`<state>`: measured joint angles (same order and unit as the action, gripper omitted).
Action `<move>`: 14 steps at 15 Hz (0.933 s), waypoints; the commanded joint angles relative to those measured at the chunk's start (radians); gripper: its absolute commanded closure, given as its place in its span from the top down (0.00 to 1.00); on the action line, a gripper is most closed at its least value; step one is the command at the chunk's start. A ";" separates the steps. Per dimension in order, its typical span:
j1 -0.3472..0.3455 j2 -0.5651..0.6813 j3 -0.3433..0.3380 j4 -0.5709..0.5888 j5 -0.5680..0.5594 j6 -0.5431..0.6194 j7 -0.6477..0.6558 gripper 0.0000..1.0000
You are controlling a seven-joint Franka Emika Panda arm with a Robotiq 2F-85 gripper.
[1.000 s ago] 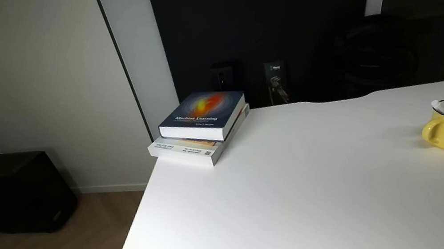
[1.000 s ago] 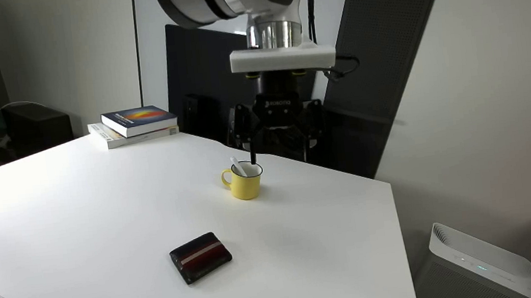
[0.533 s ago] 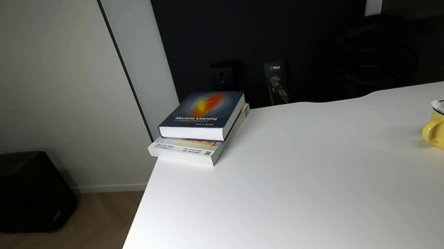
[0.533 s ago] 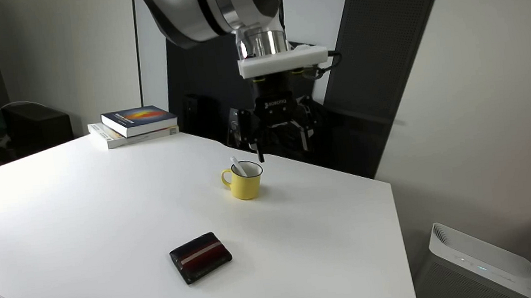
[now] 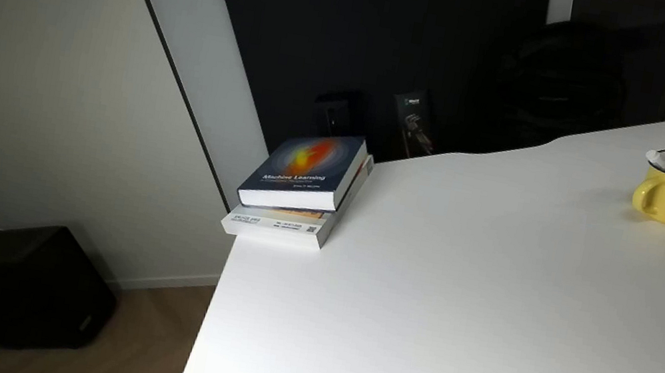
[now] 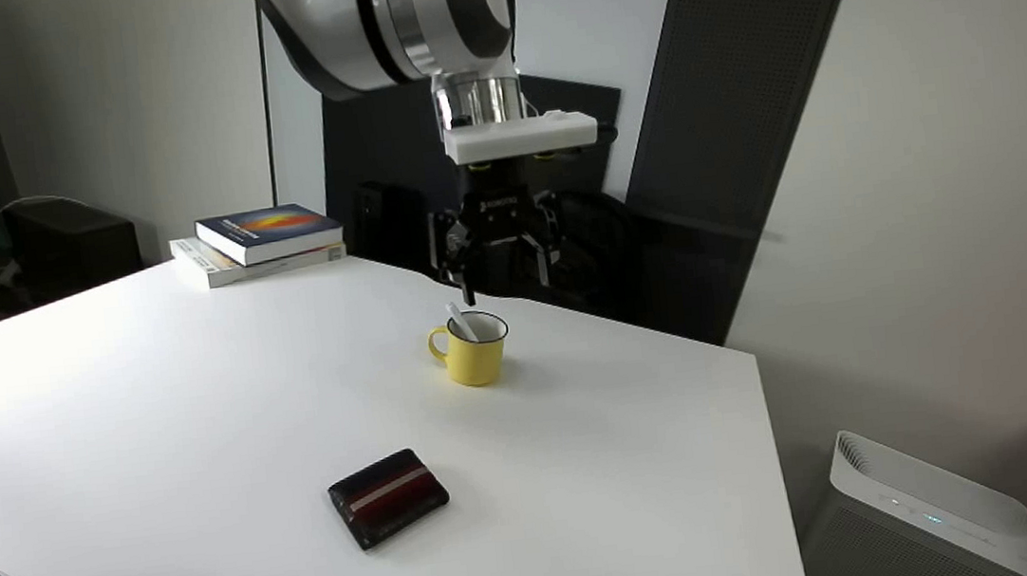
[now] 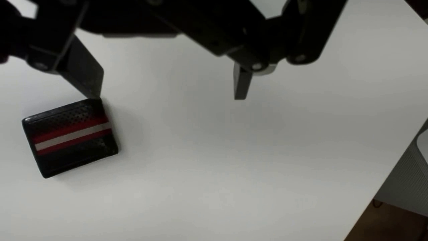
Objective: Take the blue marker out of the yellow mug
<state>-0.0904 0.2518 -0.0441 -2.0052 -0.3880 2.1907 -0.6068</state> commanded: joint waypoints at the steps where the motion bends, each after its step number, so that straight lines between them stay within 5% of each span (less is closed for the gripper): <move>1: -0.001 0.000 0.001 0.003 0.001 -0.003 -0.003 1.00; 6: -0.001 0.001 0.000 0.003 0.001 -0.003 -0.005 1.00; 14: 0.004 0.267 0.002 0.251 -0.032 -0.030 -0.059 1.00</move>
<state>-0.0918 0.3939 -0.0464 -1.9022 -0.4031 2.1906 -0.6403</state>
